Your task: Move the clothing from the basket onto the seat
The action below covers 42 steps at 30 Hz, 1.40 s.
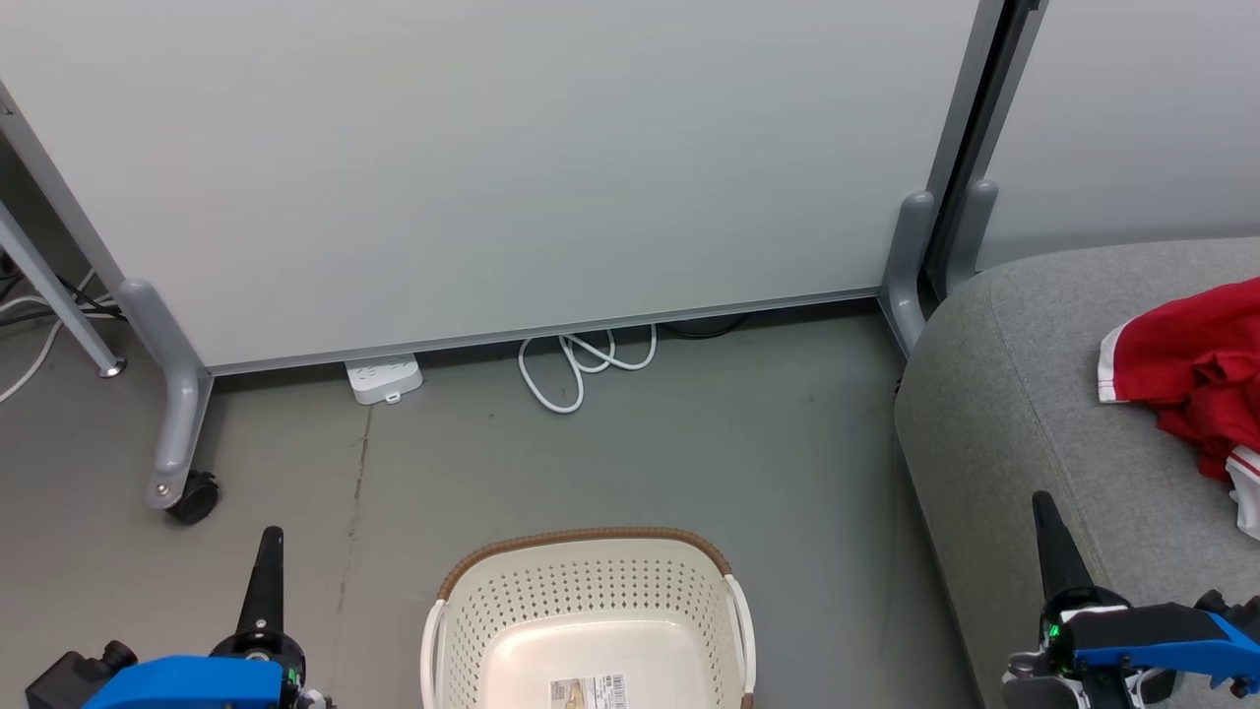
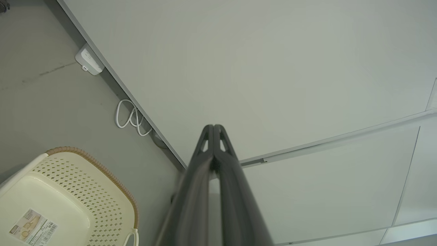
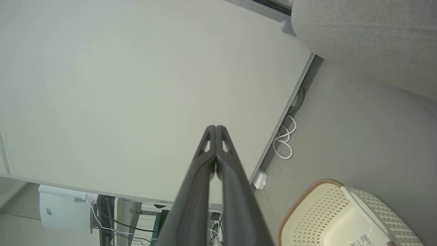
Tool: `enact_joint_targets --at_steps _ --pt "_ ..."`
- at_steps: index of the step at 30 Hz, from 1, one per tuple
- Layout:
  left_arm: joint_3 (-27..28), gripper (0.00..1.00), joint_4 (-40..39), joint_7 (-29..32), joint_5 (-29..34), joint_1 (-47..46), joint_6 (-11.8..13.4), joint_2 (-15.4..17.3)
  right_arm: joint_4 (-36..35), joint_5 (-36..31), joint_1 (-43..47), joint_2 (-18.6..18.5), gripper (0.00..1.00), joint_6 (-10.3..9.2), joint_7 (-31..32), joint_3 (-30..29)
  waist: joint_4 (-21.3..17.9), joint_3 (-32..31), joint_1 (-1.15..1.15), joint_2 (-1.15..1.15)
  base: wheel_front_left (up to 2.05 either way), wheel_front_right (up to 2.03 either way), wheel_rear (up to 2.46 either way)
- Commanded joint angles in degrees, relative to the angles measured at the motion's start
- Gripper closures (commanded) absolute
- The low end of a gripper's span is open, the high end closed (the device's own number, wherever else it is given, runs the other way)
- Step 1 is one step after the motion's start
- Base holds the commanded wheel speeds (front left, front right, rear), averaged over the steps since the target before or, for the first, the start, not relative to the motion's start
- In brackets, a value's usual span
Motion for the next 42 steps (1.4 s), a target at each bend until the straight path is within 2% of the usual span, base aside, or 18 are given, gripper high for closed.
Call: enact_joint_targets --at_steps 1,42 --pt "0.50 1.00 -0.66 0.31 -1.06 -1.41 -0.37 0.35 -0.60 1.13 -1.42 0.11 1.00 -0.02 0.25 -0.15 -0.01 0.01 0.00 0.00 0.00 0.00 0.00" --pt "2.92 1.00 -1.54 5.07 -19.50 -1.56 -0.92 0.43 -0.92 20.52 -2.22 0.21 1.00 -0.03 5.04 -1.16 -0.46 0.49 0.00 0.00 0.00 0.00 0.00"
